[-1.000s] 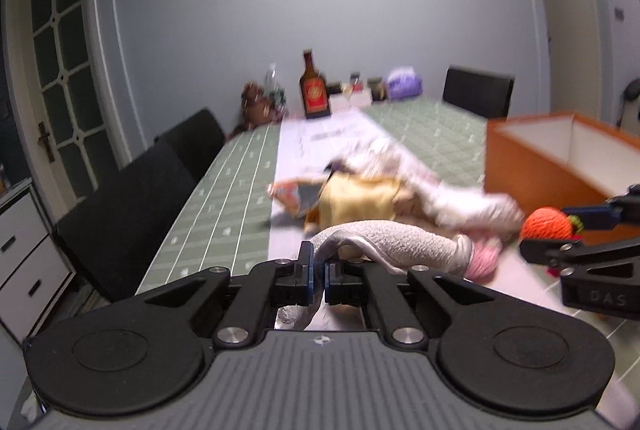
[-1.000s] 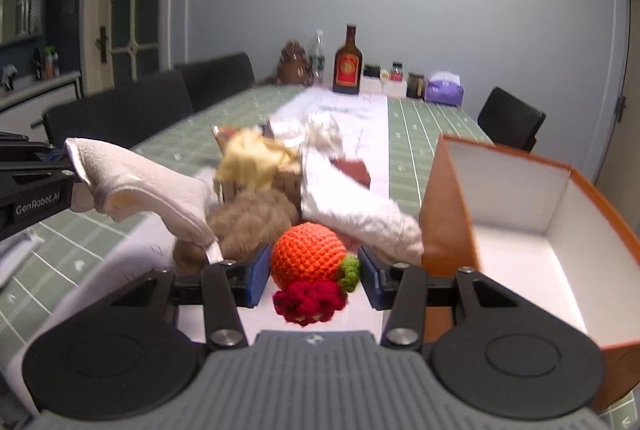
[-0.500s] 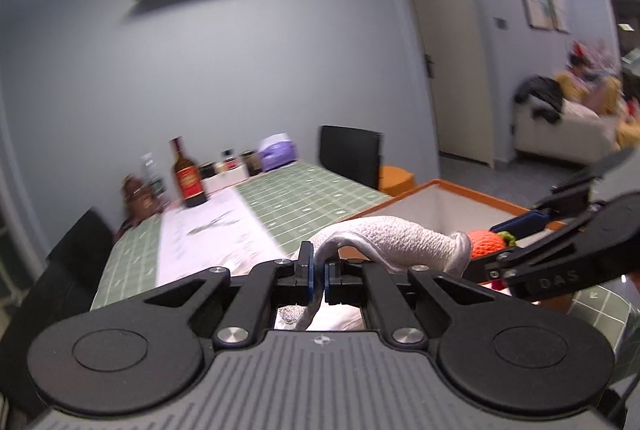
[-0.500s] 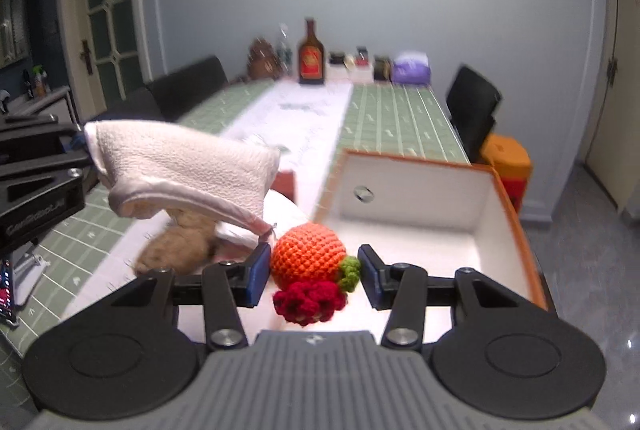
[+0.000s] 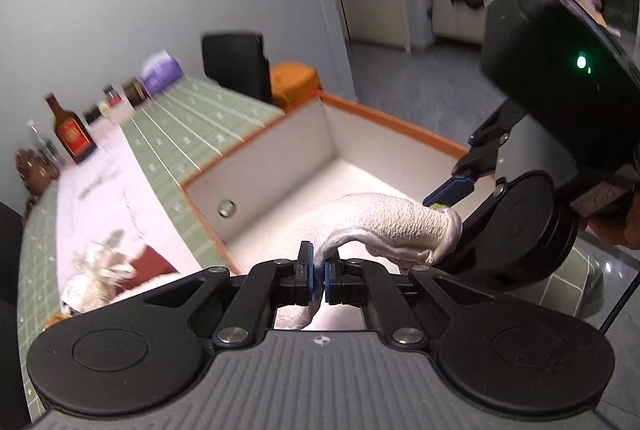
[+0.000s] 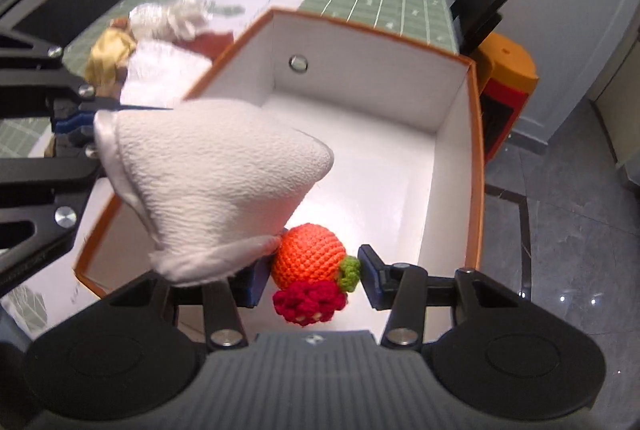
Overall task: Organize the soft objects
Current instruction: 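Carry white towel and strawberry into the orange box with both grippers, then open both grippers to drop towel and strawberry in the box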
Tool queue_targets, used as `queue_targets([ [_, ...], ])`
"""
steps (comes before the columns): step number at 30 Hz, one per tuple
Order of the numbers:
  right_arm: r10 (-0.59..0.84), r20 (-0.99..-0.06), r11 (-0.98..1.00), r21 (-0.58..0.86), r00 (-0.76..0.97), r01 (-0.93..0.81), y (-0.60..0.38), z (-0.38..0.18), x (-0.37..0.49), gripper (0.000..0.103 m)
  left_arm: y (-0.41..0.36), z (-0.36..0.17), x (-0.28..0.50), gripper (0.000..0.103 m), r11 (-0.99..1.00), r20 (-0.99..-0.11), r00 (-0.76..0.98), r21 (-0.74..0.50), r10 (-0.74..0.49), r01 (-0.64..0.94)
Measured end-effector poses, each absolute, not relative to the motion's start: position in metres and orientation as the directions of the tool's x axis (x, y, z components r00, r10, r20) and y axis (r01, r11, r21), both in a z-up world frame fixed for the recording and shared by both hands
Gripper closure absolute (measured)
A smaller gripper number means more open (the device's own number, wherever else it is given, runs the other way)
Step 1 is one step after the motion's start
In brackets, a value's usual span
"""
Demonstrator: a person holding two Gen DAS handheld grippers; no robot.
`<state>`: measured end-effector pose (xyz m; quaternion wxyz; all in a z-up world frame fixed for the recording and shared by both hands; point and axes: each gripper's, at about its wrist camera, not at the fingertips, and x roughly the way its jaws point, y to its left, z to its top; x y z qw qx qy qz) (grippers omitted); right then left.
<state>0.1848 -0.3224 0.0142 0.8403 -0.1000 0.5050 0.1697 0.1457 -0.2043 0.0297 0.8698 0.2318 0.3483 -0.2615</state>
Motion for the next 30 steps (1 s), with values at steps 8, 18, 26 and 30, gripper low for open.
queue_targets([
  [8,0.200,-0.936,0.885,0.045,0.290,-0.463,-0.331,-0.003,0.208,0.056,-0.225,0.007,0.182,0.098,0.742,-0.873,0.420,0.107,-0.249,0.662],
  [18,0.183,-0.959,0.871,0.057,0.216,-0.487,-0.330,-0.018,0.223,0.056,-0.224,-0.006,0.204,0.097,0.744,-0.926,0.309,0.048,-0.217,0.667],
  [26,0.138,-0.972,0.871,0.027,0.192,-0.491,-0.325,-0.020,0.221,0.055,-0.214,-0.004,0.209,0.075,0.755,-0.927,0.278,-0.008,-0.252,0.656],
  [30,0.122,-0.971,0.874,0.006,0.208,-0.486,-0.324,-0.009,0.215,0.050,-0.203,0.007,0.205,0.069,0.759,-0.914,0.282,-0.041,-0.291,0.649],
])
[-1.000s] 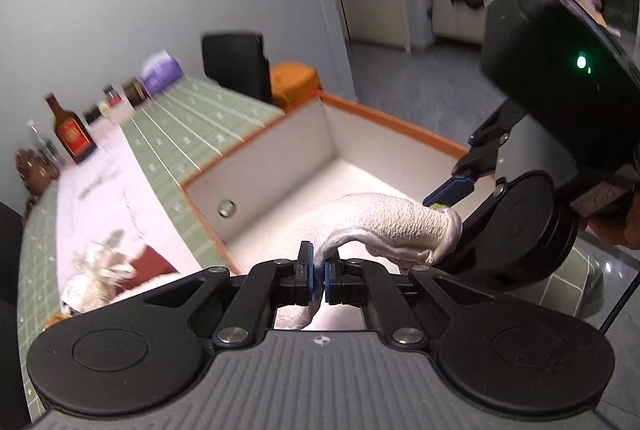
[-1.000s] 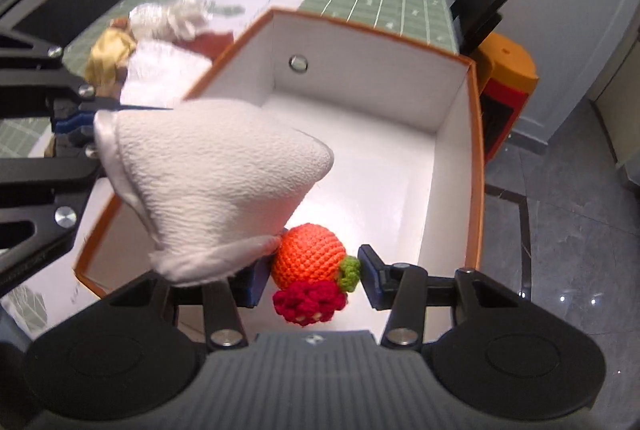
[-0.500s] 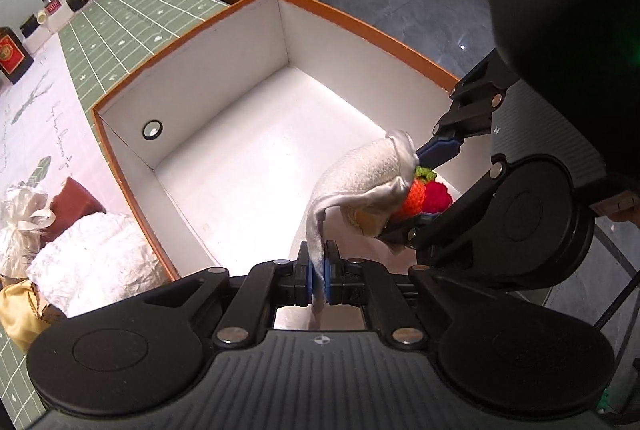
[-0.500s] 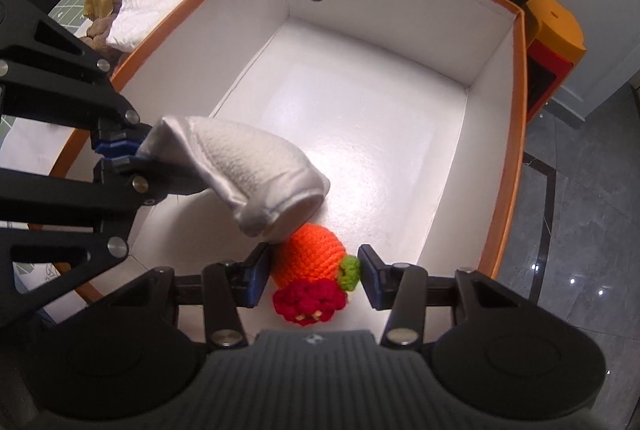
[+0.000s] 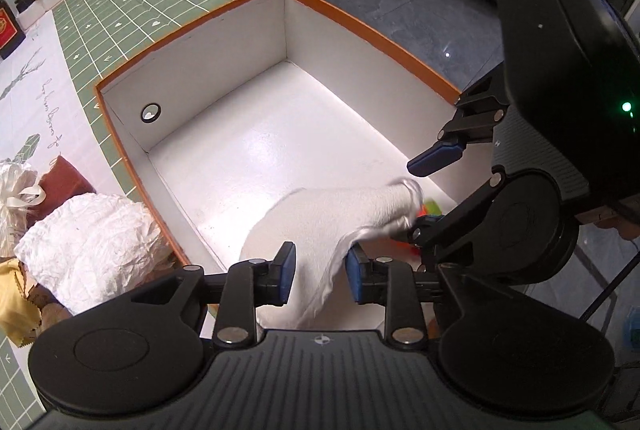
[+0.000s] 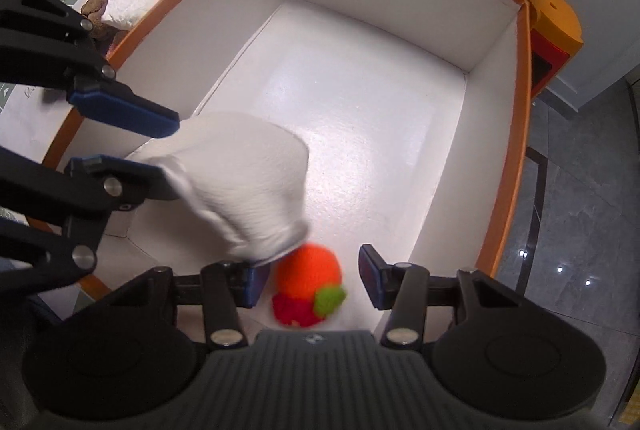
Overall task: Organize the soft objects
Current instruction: 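Open both grippers to drop towel and strawberry in the box, then grasp brown fuzzy towel with left gripper while right gripper grasps pink crocheted ball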
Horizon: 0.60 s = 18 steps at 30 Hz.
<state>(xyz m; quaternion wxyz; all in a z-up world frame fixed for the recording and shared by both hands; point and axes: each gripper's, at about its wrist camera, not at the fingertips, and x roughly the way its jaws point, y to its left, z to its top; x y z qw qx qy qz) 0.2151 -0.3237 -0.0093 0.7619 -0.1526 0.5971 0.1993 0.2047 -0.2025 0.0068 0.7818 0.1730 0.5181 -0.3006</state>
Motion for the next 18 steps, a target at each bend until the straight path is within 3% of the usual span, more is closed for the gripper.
queue_targets([
  [1,0.116,-0.969,0.876,-0.002,0.216,-0.482,-0.324,-0.006,0.213,0.045,-0.199,0.010,0.203,0.069,0.759,-0.910,0.286,-0.046,-0.300,0.649],
  [8,0.098,-0.936,0.910,-0.053,0.338,-0.412,-0.320,0.027,0.196,0.044,-0.155,0.047,0.180,0.069,0.778,-0.837,0.379,-0.086,-0.396,0.622],
  [13,0.161,-0.867,0.934,-0.020,0.472,-0.356,-0.303,0.051,0.173,0.043,-0.103,0.072,0.154,0.069,0.817,-0.721,0.535,-0.074,-0.440,0.572],
  [18,0.207,-0.763,0.941,-0.017,0.613,-0.338,-0.265,0.067,0.148,0.038,-0.043,0.086,0.123,0.069,0.894,-0.583,0.719,-0.028,-0.379,0.448],
])
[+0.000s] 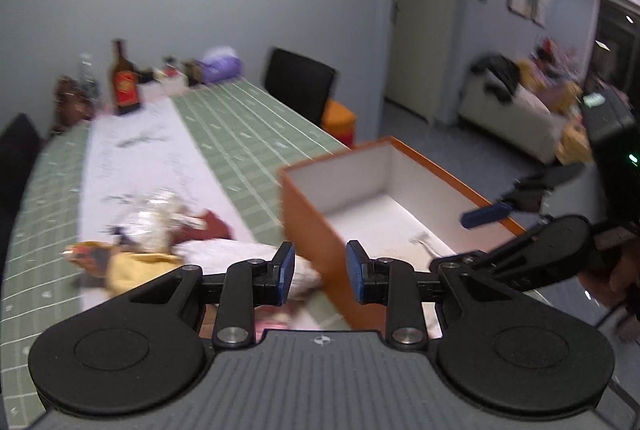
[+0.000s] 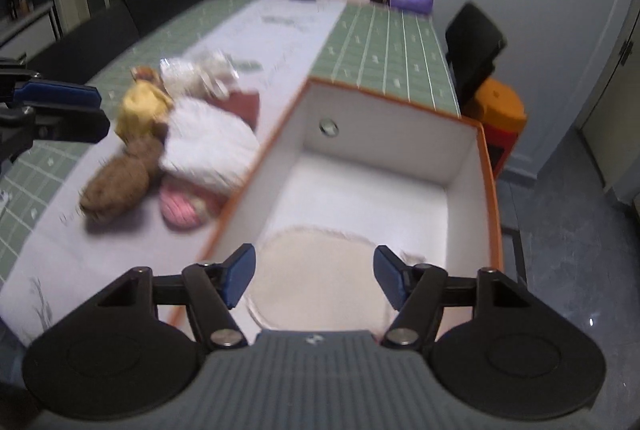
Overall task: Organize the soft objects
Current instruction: 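Grasp brown fuzzy towel with left gripper while right gripper grasps pink crocheted ball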
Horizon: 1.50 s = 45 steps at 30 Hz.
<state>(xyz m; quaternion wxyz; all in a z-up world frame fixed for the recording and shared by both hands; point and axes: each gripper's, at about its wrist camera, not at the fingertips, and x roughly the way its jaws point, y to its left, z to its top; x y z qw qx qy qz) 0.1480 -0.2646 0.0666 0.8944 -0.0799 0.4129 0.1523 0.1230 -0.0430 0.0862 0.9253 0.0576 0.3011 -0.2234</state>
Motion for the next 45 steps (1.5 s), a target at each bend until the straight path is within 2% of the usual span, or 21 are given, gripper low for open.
queue_targets([
  [3,0.272,-0.715,0.926,0.013,0.644,-0.377,-0.236,0.070,0.136,0.038,-0.012,0.083,0.109,0.069,0.927,-0.529,0.782,-0.027,-0.331,0.374],
  [7,0.344,-0.641,0.909,0.046,0.686,-0.413,-0.197,0.065,0.119,0.034,0.023,0.067,0.096,0.068,0.952,-0.513,0.807,-0.073,-0.293,0.299],
  [9,0.376,-0.600,0.904,0.070,0.706,-0.422,-0.177,0.056,0.110,0.033,0.038,0.056,0.089,0.057,0.954,-0.490,0.820,-0.100,-0.295,0.283],
  [10,0.384,-0.585,0.904,0.082,0.714,-0.419,-0.169,0.050,0.107,0.033,0.044,0.050,0.086,0.056,0.956,-0.486,0.825,-0.109,-0.290,0.272],
  [15,0.313,-0.548,0.943,0.081,0.776,-0.323,-0.141,0.009,0.100,0.033,0.059,0.018,0.082,0.054,0.973,-0.496,0.837,-0.104,-0.231,0.206],
  [16,0.296,-0.548,0.950,0.084,0.782,-0.301,-0.137,0.000,0.099,0.034,0.065,0.007,0.078,0.051,0.977,-0.493,0.843,-0.092,-0.214,0.194],
  [18,0.257,-0.541,0.963,0.074,0.801,-0.259,-0.132,-0.014,0.097,0.035,0.070,-0.012,0.075,0.029,0.982,-0.493,0.850,-0.089,-0.187,0.164],
  [20,0.228,-0.546,0.971,0.063,0.806,-0.233,-0.127,-0.026,0.094,0.035,0.077,-0.029,0.075,0.027,0.982,-0.509,0.841,-0.119,-0.185,0.144],
  [23,0.234,-0.569,0.970,0.076,0.789,-0.232,-0.122,-0.042,0.095,0.035,0.082,-0.046,0.076,0.018,0.977,-0.524,0.825,-0.148,-0.211,0.156],
  [33,0.181,-0.605,0.976,0.016,0.775,-0.216,-0.115,-0.061,0.111,0.033,0.065,-0.060,0.105,0.014,0.971,-0.557,0.798,-0.092,-0.233,0.219],
  [38,0.162,-0.611,0.976,-0.016,0.775,-0.217,-0.114,-0.066,0.119,0.032,0.044,-0.066,0.121,0.014,0.972,-0.568,0.804,0.027,-0.176,0.232],
  [45,0.153,-0.633,0.970,-0.048,0.759,-0.236,-0.110,-0.076,0.131,0.032,0.026,-0.074,0.138,0.013,0.962,-0.591,0.795,0.114,-0.135,0.247],
])
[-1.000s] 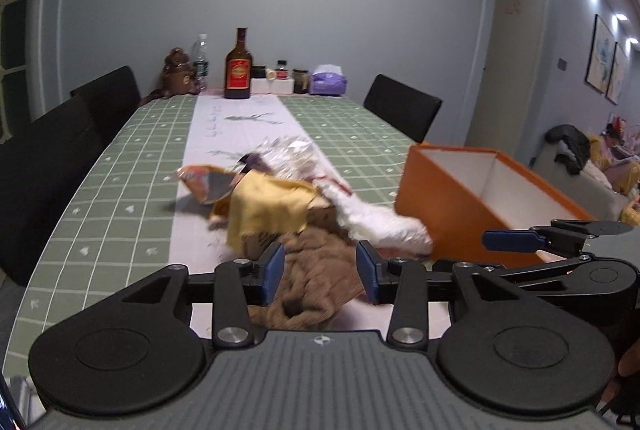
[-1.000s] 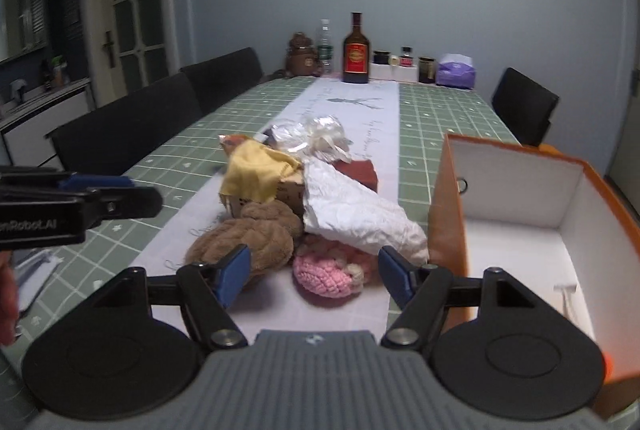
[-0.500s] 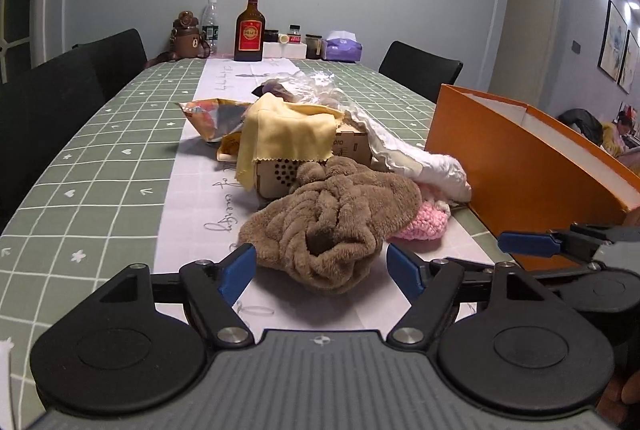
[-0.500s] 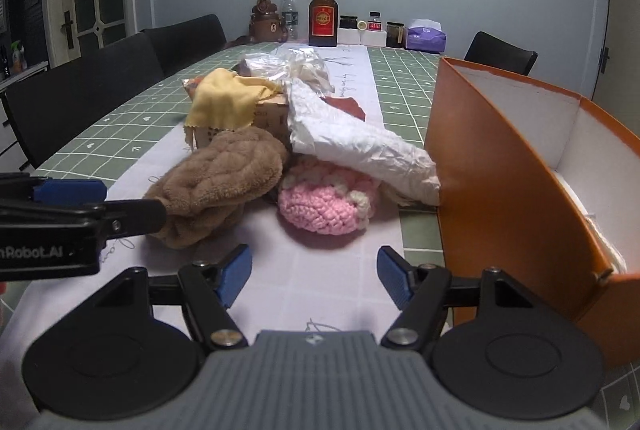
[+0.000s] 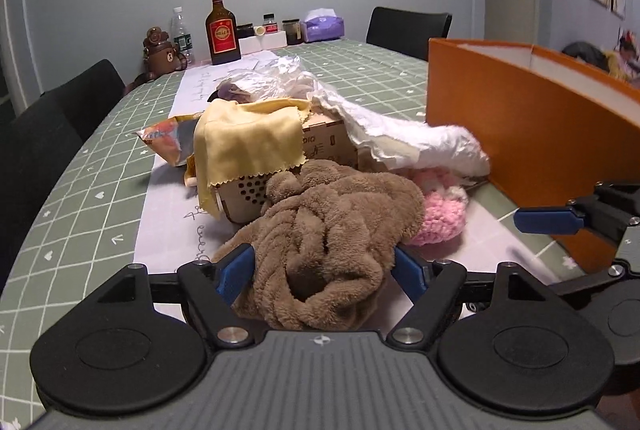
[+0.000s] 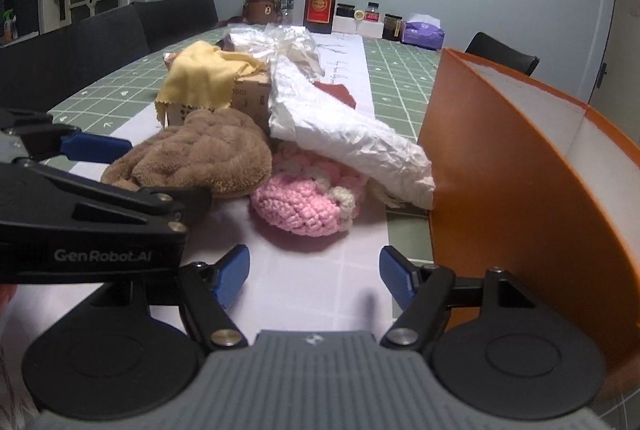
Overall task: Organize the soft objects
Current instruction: 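Grasp brown fuzzy towel with left gripper while right gripper grasps pink crocheted ball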
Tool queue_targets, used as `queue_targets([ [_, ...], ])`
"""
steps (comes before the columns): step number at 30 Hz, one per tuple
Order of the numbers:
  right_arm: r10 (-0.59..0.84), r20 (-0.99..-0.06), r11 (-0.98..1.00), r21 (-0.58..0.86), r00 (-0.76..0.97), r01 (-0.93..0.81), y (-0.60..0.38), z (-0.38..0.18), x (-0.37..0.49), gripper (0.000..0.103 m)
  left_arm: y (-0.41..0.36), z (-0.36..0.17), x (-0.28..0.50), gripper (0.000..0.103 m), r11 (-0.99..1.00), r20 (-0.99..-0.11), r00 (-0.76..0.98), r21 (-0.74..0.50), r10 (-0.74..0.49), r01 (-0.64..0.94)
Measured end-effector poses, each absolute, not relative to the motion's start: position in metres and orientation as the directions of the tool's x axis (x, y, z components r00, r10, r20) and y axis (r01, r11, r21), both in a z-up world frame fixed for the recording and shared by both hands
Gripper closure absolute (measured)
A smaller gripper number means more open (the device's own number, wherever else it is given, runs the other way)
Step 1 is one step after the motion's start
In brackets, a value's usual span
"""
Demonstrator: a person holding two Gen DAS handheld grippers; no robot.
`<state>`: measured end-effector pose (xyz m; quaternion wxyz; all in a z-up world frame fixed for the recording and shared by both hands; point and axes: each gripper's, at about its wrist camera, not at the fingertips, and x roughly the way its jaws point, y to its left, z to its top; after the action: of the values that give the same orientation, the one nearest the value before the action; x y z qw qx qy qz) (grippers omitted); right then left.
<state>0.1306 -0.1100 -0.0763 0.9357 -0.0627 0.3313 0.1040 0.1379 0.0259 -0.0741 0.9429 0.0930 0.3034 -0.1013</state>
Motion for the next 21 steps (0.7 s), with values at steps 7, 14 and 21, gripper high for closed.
queue_targets([
  [7,0.175,-0.647,0.964,-0.040,0.742,-0.261,-0.110,-0.085,0.136,0.029,0.019,-0.084,0.148,0.025,0.964,-0.605,0.793,0.163,-0.072,0.211],
  [14,0.194,-0.648,0.961,-0.025,0.737,-0.276,-0.111,-0.080,0.140,0.029,0.030,-0.078,0.135,0.043,0.971,-0.580,0.813,0.164,-0.049,0.176],
  [21,0.190,-0.643,0.969,0.002,0.742,-0.247,-0.103,-0.074,0.159,0.022,0.063,-0.059,0.131,0.043,0.997,-0.613,0.790,0.070,0.013,0.038],
])
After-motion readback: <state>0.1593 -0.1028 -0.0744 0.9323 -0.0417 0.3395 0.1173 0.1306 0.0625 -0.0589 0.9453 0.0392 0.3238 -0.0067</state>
